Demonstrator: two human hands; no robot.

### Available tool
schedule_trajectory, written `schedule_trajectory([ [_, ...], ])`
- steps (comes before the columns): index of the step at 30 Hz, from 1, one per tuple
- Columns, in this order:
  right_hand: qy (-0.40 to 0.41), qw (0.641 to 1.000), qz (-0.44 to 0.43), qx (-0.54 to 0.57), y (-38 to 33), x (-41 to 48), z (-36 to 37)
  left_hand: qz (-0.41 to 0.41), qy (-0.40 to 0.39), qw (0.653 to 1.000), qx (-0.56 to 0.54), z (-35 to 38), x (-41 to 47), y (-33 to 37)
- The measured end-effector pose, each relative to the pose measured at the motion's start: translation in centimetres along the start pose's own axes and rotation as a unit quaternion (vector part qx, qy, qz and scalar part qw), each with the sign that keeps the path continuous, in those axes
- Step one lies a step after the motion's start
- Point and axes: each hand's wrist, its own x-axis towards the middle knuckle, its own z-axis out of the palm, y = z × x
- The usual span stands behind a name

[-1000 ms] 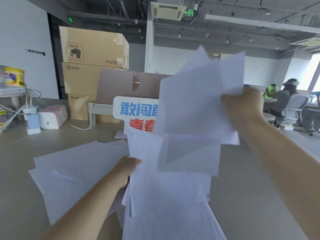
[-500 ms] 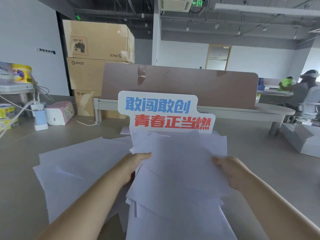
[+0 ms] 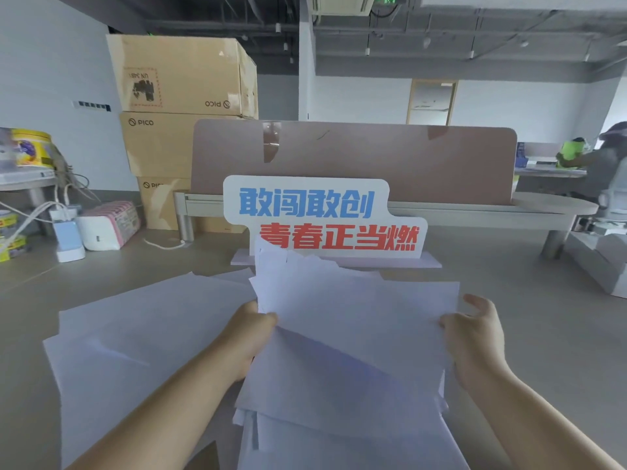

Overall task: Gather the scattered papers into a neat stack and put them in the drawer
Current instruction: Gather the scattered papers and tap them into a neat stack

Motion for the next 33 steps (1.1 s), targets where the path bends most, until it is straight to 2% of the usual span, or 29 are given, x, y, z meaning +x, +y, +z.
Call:
schedule_trajectory([
  [2,0.018,1.0,0.007,0.024,-0.3,-0.4,-0.5,-0.004,0.024,1.0,-0.002,-0.1,0.1,0.0],
  [4,0.008,1.0,0.019,0.001,-0.5,-0.7,-0.8,-0.005,0.029,0.999,-0.019,-0.1,-0.2,0.2],
  [6,-0.068,0.996,0.022,-0.061,-0.8,-1.1,-0.8,0.006,0.014,1.0,-0.027,-0.1,-0.5,0.4],
  [8,-0.17,0.974,0.019,-0.15,-1.5,-2.3,-1.1,0.018,0.0,1.0,-0.022,-0.2,-0.8,0.6],
  [11,-0.235,0.945,-0.023,-0.225,-2.7,-3.4,-1.3,0.007,-0.005,1.0,-0.018,-0.2,-1.0,0.7],
  [15,-0.231,0.967,-0.051,-0.095,-3.4,-2.7,-1.9,-0.007,-0.022,0.999,-0.026,-0.3,-0.8,0.5],
  [19,-0.067,0.996,-0.058,0.004,-2.8,-0.6,-3.1,0.026,-0.012,0.999,-0.046,-0.4,-0.6,0.7],
  [21,-0.021,0.997,-0.064,0.033,-2.4,0.1,-3.2,0.05,-0.01,0.997,-0.061,-0.4,-0.7,1.0],
  [23,-0.072,0.994,-0.057,0.052,-2.2,0.4,-2.7,0.069,-0.019,0.994,-0.086,-0.4,-0.9,1.4],
  [27,-0.283,0.955,0.017,0.087,-2.0,-0.3,-1.8,0.087,-0.072,0.976,-0.186,-0.2,-1.4,1.9],
  [29,-0.312,0.945,0.022,0.1,-1.9,-0.9,-1.4,0.088,-0.097,0.972,-0.195,0.1,-2.0,2.0],
  [33,-0.303,0.952,-0.003,0.053,-1.5,-1.8,-0.8,0.089,-0.111,0.98,-0.14,0.9,-2.7,2.0],
])
